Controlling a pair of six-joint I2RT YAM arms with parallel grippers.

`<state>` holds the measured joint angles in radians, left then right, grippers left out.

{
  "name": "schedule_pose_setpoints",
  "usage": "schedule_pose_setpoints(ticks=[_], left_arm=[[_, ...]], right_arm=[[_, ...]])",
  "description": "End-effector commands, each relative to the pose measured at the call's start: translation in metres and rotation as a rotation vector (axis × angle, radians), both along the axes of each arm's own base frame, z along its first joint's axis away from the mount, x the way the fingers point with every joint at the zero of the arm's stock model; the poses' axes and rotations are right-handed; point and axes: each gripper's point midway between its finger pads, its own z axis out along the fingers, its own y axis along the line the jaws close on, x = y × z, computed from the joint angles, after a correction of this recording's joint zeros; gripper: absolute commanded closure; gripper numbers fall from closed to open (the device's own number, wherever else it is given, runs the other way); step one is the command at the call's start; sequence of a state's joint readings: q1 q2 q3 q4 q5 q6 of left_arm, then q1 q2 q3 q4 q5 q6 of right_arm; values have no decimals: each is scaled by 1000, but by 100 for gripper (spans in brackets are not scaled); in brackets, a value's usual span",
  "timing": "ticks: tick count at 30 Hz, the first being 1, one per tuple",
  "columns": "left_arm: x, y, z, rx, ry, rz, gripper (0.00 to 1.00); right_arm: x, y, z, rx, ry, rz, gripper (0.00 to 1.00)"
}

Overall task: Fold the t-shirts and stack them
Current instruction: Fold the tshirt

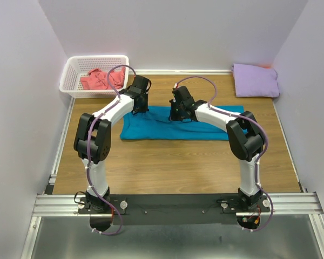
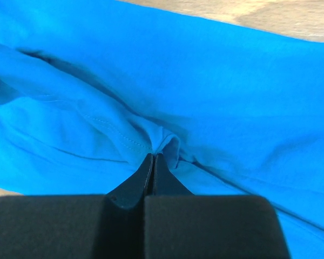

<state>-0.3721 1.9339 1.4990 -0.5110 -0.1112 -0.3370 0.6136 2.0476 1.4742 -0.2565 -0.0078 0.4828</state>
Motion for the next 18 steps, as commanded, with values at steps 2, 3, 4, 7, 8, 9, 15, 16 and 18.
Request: schedule_pose_setpoints(ticks=[2, 3, 4, 7, 8, 9, 15, 16, 18], left_arm=[[-17, 7, 5, -10, 47, 1, 100], [-18, 9, 5, -8, 51, 2, 100], [-20, 11, 6, 1, 54, 3, 100], [-19, 17, 5, 18, 55, 17, 100], [-18, 21, 3, 22, 59, 23, 100], [-18, 22, -1, 27, 66, 26, 100], [-7, 27, -23, 46, 67, 44, 100], [-5, 26, -25, 40, 59, 43, 100], [-1, 24, -31, 34, 55, 41, 96]], right_arm=[[-13, 1, 8, 35, 37, 12, 98], [-13, -1, 9, 34, 36, 9, 98], [-14, -1, 9, 32, 37, 8, 98], [-16, -2, 8, 32, 44, 8, 98], [-17, -2, 6, 35, 50, 9, 98], [-17, -1, 4, 34, 55, 8, 98], [-21, -9, -17, 1, 92, -22, 98], [-22, -9, -18, -3, 92, -28, 98], [-21, -14, -24, -21, 96, -52, 98]])
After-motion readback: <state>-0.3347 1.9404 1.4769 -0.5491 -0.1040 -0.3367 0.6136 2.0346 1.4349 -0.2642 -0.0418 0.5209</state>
